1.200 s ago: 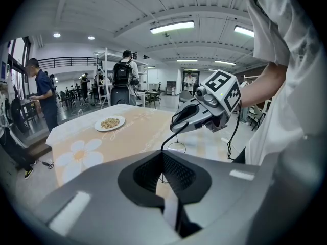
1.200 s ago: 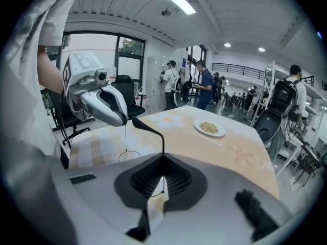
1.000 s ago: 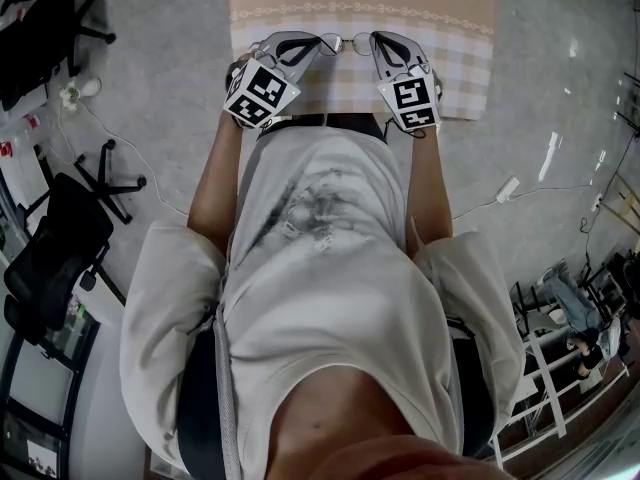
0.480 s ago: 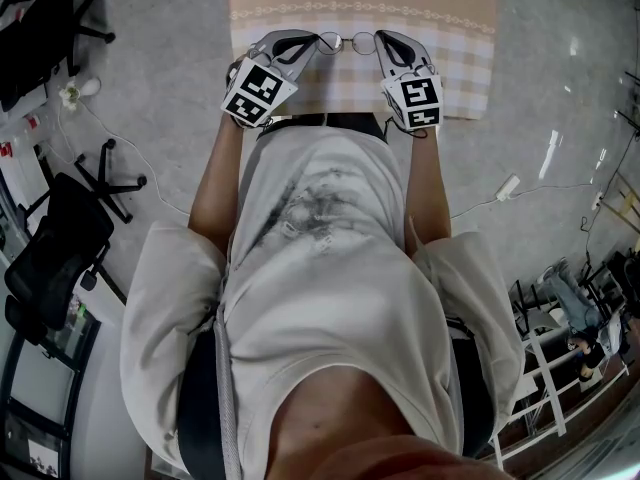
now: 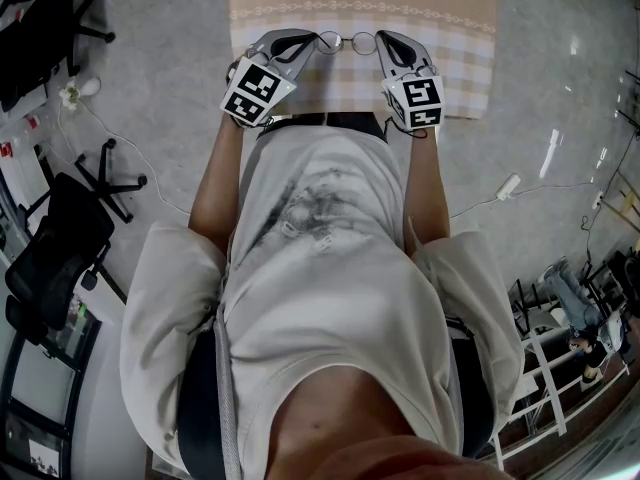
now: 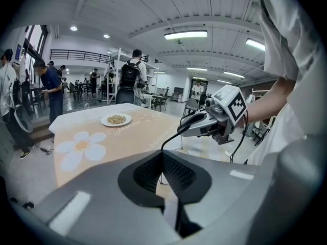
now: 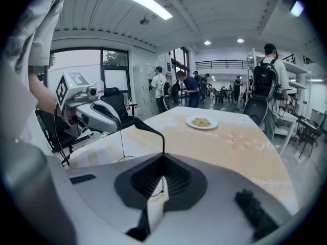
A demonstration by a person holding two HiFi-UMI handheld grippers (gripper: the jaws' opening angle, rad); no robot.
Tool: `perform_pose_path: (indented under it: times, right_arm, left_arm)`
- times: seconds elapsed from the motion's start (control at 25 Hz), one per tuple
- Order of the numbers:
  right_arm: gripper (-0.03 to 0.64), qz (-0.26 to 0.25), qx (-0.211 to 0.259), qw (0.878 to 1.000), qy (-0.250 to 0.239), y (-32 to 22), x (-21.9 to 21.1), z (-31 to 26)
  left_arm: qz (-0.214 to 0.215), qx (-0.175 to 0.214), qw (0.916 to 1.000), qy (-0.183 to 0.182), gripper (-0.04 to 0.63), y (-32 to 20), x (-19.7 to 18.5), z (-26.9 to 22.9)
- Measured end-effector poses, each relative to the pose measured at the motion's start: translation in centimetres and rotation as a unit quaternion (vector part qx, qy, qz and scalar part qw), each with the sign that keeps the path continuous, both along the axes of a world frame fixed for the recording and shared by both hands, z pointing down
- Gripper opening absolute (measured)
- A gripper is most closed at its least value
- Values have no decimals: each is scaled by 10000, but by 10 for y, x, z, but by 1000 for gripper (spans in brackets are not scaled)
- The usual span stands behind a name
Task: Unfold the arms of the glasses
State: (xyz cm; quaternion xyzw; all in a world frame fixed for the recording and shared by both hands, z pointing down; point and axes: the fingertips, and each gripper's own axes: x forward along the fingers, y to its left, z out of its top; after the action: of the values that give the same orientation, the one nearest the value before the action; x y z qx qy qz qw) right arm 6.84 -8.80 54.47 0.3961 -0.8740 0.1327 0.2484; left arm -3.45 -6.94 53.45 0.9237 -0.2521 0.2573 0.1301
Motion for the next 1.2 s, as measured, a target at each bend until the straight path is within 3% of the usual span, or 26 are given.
perform_pose_path:
  times: [0.24, 1.2]
  right_arm:
    - [14, -21, 68, 10000, 17, 0, 10, -10]
    - [14, -12, 41, 10000, 49, 0, -2, -1]
  left_arm:
    - [40, 23, 10000, 26, 9, 0, 15, -8]
    - [27, 12, 10000, 69, 9, 0, 2, -1]
